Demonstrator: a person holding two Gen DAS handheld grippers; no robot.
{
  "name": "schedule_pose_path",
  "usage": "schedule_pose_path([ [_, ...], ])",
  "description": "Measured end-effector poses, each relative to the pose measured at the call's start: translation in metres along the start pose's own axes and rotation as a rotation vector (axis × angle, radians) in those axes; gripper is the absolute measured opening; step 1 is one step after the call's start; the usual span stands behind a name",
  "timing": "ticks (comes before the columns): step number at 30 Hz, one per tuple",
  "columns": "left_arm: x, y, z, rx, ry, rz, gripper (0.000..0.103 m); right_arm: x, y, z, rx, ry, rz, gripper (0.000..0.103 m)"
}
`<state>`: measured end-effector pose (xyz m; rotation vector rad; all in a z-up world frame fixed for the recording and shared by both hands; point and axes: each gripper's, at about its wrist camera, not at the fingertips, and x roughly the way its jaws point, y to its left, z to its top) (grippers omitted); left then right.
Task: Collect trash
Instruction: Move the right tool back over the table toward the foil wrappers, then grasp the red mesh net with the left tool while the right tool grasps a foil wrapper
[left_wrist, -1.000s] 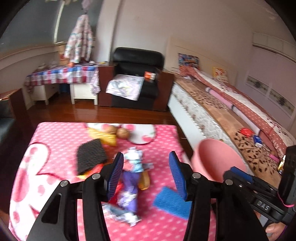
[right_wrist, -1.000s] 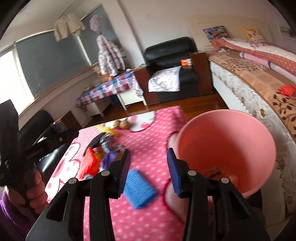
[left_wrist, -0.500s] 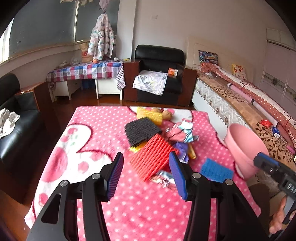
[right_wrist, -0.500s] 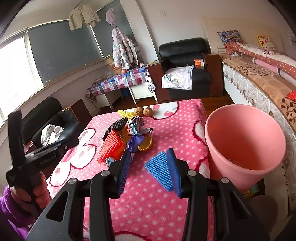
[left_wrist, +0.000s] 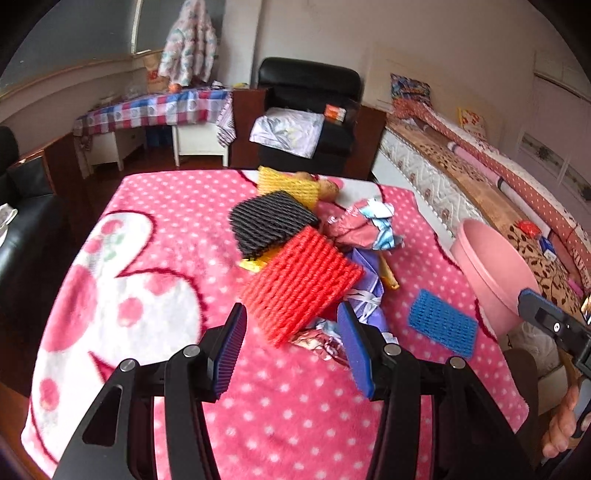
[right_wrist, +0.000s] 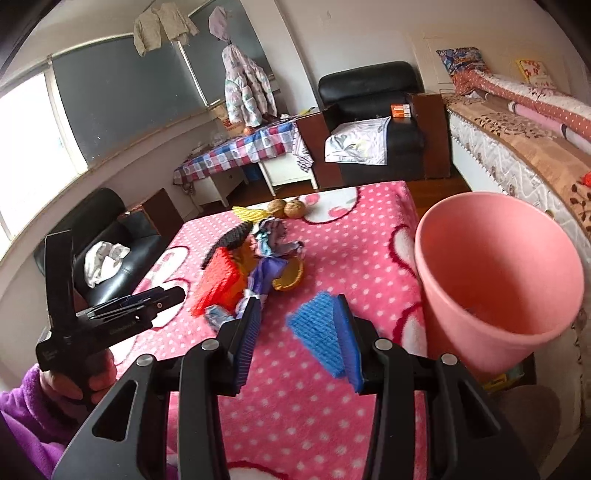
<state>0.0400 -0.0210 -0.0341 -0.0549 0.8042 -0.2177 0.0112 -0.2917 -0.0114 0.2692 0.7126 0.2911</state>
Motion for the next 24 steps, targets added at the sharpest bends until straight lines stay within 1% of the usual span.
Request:
schedule_pose_path([
  [3, 0.012, -0.008, 0.003, 0.035, 0.013, -0.026, 0.050, 0.011, 0.000, 0.003, -0.003, 0.024, 0.005, 0.042],
  [7, 0.027, -0.019, 0.009, 0.085, 0.017, -0.026, 0.050, 0.022, -0.003, 0.006, 0.005, 0.051, 0.018, 0.042],
  [10, 0.043, -0.018, 0.009, 0.090, 0.048, 0.016, 0.050, 0.032, 0.000, 0.007, -0.006, 0.083, 0.023, 0.042],
  [12, 0.049, -0.011, 0.008, 0.069, 0.064, 0.014, 0.042, 0.038, 0.002, 0.005, -0.013, 0.105, 0.026, 0.042],
  [13, 0.050, -0.008, 0.008, 0.060, 0.065, 0.012, 0.029, 0.040, 0.003, 0.005, -0.015, 0.112, 0.029, 0.042],
  [14, 0.051, -0.003, 0.008, 0.041, 0.070, -0.004, 0.020, 0.042, 0.003, 0.006, -0.018, 0.119, 0.031, 0.042],
  [15, 0.050, 0.001, 0.007, 0.030, 0.069, -0.013, 0.017, 0.044, 0.003, 0.007, -0.019, 0.123, 0.036, 0.042],
  [17, 0.048, 0.006, 0.007, 0.012, 0.059, -0.024, 0.006, 0.048, 0.005, 0.010, -0.022, 0.125, 0.052, 0.042],
  [21, 0.036, 0.016, 0.009, -0.019, 0.034, -0.047, 0.001, 0.056, 0.011, 0.020, -0.035, 0.113, 0.068, 0.042],
  [24, 0.025, 0.023, 0.012, -0.029, 0.010, -0.066, 0.001, 0.065, 0.015, 0.030, -0.026, 0.108, 0.082, 0.042],
])
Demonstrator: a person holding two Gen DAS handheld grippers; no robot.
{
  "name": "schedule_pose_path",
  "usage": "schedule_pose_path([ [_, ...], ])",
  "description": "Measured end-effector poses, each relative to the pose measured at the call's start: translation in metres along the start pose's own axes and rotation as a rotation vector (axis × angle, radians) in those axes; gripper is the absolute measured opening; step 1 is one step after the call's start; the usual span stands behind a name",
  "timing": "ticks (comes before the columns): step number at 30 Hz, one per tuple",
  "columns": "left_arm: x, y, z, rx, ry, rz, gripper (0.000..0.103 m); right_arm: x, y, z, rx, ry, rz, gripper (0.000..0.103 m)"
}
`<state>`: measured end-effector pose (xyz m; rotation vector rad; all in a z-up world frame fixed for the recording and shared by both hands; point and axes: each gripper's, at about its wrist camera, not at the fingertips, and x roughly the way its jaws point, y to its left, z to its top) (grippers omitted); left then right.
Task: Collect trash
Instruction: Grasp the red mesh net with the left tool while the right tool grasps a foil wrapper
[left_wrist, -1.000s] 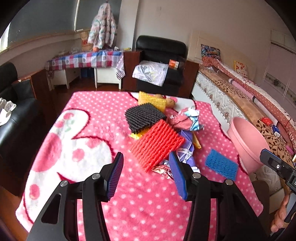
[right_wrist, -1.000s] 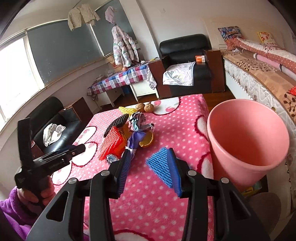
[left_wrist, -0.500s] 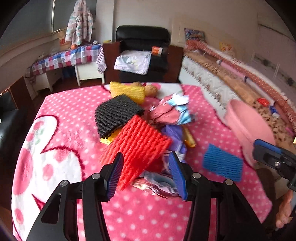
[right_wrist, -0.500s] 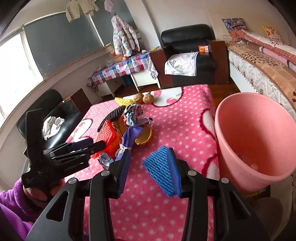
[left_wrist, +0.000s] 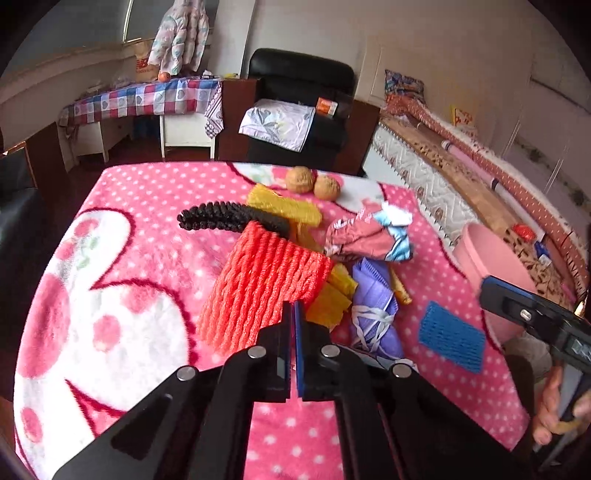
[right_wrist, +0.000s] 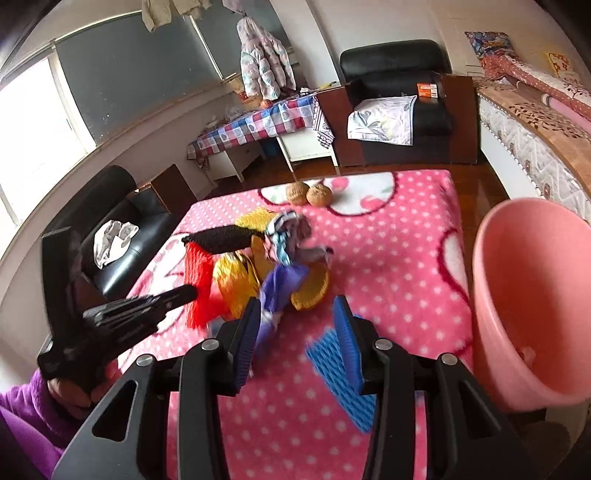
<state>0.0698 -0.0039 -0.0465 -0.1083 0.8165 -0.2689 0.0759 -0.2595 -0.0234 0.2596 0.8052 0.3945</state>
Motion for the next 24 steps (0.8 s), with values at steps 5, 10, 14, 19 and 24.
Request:
schedule_pose_path([
  [5, -0.015, 0.011, 0.000, -0.015, -0.009, -0.018, 0.001, 0.018, 0.010, 0.021, -0.029, -0.012, 0.007, 0.042],
  [10, -0.026, 0.020, -0.005, -0.039, -0.013, -0.050, 0.001, 0.039, 0.019, 0.036, -0.056, -0.007, 0.002, 0.042],
  [14, -0.033, 0.022, -0.008, -0.049, -0.023, -0.068, 0.001, 0.057, 0.019, 0.042, -0.047, 0.009, -0.010, 0.042],
  [19, -0.037, 0.027, -0.008, -0.066, -0.027, -0.074, 0.001, 0.078, 0.016, 0.044, -0.040, 0.038, -0.047, 0.042],
  [24, -0.039, 0.027, -0.009, -0.064, -0.029, -0.071, 0.001, 0.083, 0.013, 0.040, -0.027, 0.058, -0.027, 0.021],
])
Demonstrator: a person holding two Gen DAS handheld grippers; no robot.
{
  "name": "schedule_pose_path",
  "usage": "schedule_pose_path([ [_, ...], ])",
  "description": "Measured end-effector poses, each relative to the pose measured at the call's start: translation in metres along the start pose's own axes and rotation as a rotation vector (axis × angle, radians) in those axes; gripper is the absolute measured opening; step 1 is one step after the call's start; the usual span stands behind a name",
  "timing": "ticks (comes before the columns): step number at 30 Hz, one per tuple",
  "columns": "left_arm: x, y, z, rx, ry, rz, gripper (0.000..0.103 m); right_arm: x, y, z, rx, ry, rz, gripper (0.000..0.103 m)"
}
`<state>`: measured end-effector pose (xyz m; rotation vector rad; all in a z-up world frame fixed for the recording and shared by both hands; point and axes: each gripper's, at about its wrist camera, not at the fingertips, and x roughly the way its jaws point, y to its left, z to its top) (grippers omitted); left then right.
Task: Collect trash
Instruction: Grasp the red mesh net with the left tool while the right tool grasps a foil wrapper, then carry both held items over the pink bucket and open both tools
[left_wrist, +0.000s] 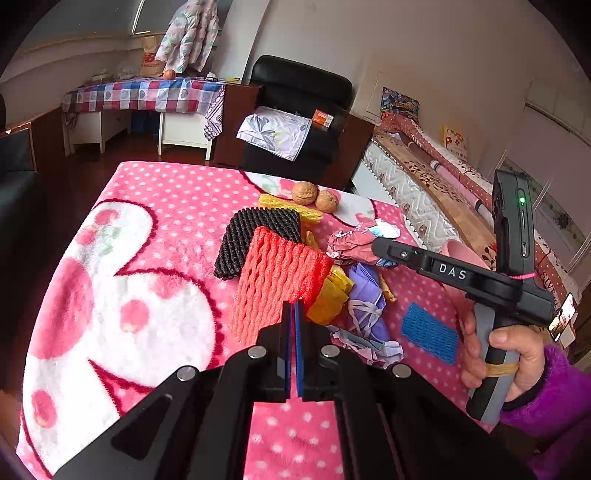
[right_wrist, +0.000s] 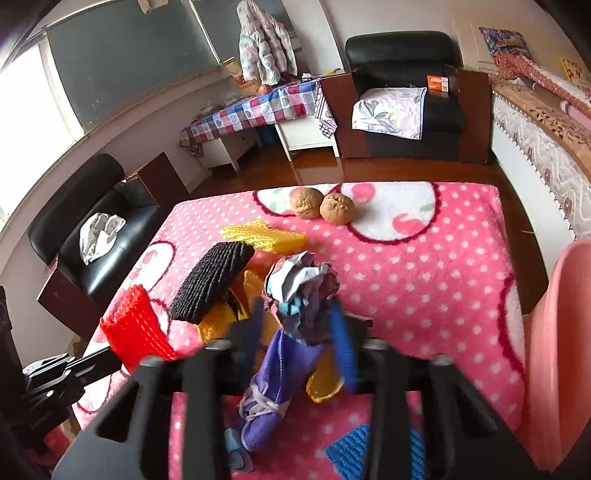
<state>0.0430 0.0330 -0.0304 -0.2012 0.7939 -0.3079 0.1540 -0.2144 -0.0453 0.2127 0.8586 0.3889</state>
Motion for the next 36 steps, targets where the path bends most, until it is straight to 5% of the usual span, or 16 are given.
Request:
schedule_pose_path([
  [20, -0.016, -0.048, 0.020, 0.079, -0.053, -0.041, 0.001, -0.097, -0.022, -0.012, 0.052, -0.177, 0.018, 0.018],
  [36, 0.013, -0.154, 0.039, 0.237, -0.040, -0.221, 0.001, -0.165, -0.093, -0.046, 0.168, -0.270, -0.209, 0.018],
])
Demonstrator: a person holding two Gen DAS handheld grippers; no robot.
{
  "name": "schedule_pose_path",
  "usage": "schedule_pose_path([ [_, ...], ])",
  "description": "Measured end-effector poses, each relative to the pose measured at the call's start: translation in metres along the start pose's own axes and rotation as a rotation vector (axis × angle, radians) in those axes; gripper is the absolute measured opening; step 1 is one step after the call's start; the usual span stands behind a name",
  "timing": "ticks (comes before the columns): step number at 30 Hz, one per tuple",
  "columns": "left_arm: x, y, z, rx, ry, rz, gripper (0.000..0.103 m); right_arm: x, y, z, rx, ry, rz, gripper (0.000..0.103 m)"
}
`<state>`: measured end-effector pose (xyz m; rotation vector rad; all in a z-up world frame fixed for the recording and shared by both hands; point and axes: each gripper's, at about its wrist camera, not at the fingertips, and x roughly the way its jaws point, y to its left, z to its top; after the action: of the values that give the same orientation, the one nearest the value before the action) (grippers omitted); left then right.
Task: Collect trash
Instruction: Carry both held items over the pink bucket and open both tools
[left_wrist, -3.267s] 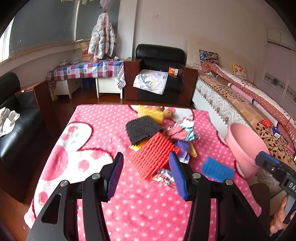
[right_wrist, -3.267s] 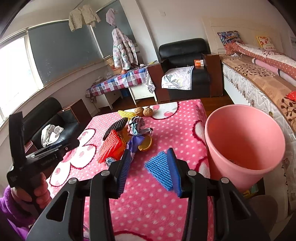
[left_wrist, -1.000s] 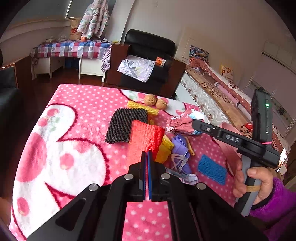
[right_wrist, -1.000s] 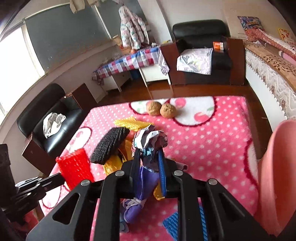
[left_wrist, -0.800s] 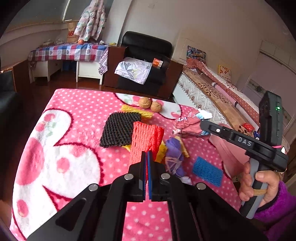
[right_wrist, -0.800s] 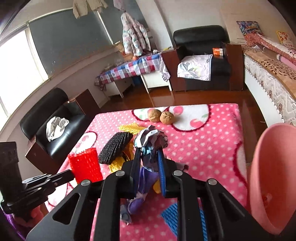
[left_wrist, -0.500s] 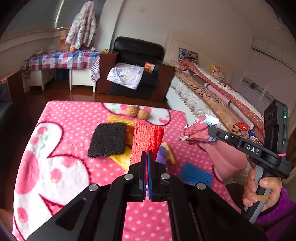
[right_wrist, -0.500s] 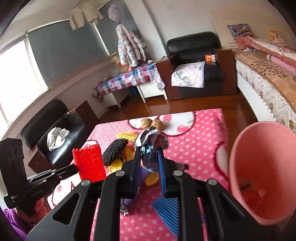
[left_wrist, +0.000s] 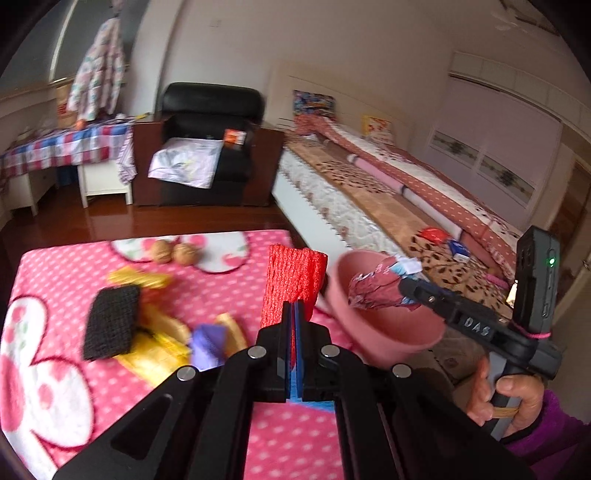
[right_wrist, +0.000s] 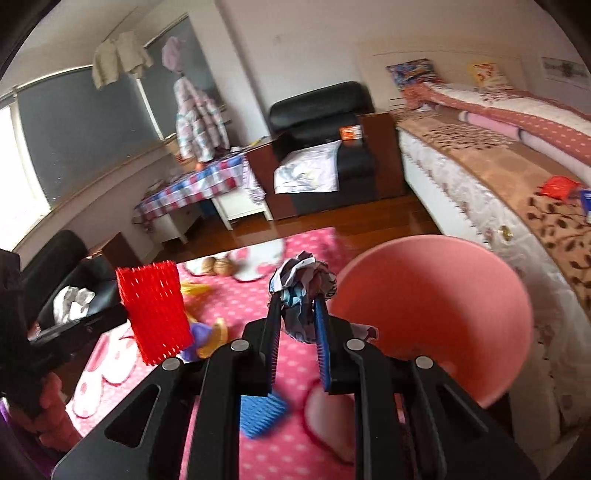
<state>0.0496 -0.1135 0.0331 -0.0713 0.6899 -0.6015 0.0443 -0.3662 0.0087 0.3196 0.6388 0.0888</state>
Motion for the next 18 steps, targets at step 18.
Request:
schedule_pose_path([
  [18, 0.108, -0.097, 0.025, 0.112, 0.102, -0.138, 0.001, -0.016, -0.079, -0.017, 0.077, 0.003, -0.145, 0.018],
])
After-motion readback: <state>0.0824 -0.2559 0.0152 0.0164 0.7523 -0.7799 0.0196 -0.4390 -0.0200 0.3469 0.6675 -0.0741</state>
